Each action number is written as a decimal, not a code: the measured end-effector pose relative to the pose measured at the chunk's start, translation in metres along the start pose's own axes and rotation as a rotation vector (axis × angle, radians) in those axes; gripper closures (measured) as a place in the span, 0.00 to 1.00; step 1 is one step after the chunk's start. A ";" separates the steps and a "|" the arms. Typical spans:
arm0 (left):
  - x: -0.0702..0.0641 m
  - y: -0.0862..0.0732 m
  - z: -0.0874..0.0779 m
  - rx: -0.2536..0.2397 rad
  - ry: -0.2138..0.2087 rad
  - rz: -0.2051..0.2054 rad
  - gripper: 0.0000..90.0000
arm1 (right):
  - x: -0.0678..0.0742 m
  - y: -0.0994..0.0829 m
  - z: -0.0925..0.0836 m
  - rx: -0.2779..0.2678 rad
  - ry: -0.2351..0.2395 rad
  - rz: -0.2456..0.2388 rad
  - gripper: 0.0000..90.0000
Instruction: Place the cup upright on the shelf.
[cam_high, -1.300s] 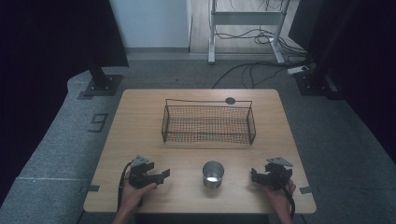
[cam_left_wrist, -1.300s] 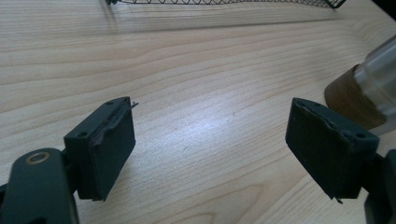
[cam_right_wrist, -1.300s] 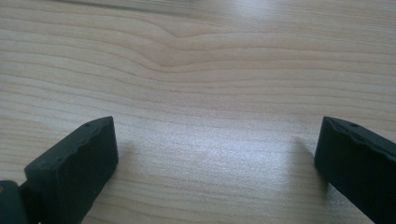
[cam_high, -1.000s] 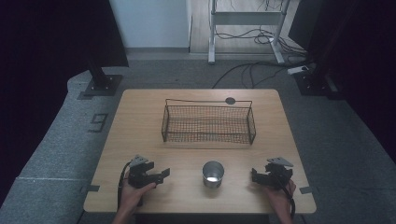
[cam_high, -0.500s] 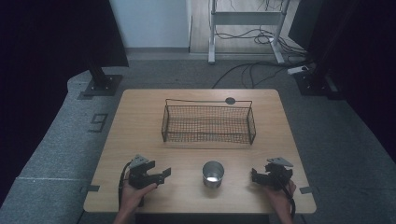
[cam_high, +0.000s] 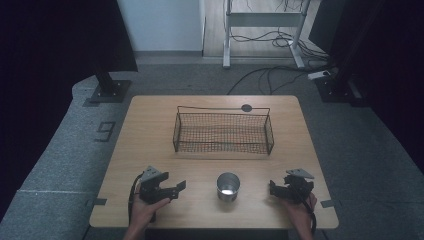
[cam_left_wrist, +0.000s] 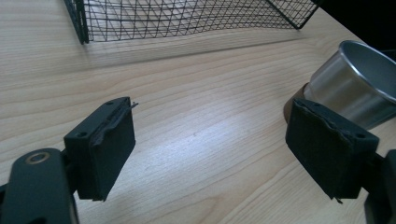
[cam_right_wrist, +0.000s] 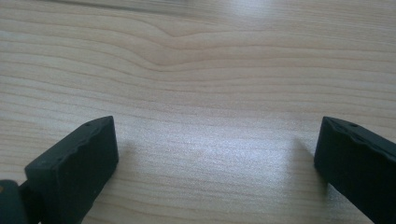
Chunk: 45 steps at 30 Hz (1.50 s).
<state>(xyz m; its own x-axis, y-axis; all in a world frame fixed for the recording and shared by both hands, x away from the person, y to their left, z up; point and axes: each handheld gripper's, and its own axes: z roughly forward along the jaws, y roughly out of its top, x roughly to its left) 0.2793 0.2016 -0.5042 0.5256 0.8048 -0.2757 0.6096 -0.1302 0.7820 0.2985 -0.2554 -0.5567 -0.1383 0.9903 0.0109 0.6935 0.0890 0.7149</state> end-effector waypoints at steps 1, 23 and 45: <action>-0.001 0.000 0.000 -0.001 -0.001 0.001 0.18 | 0.000 0.000 0.000 0.000 0.000 0.000 0.00; -0.030 0.000 0.013 0.029 -0.051 0.064 0.17 | 0.000 0.000 0.000 0.000 -0.001 0.001 0.00; -0.063 0.003 0.032 0.064 -0.090 0.122 0.17 | 0.000 -0.001 -0.002 -0.003 -0.011 0.009 0.01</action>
<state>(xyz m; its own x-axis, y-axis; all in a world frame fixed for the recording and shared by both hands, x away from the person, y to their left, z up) 0.2670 0.1320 -0.5023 0.6471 0.7262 -0.2320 0.5733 -0.2630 0.7760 0.2964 -0.2556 -0.5565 -0.1243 0.9922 0.0097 0.6926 0.0797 0.7169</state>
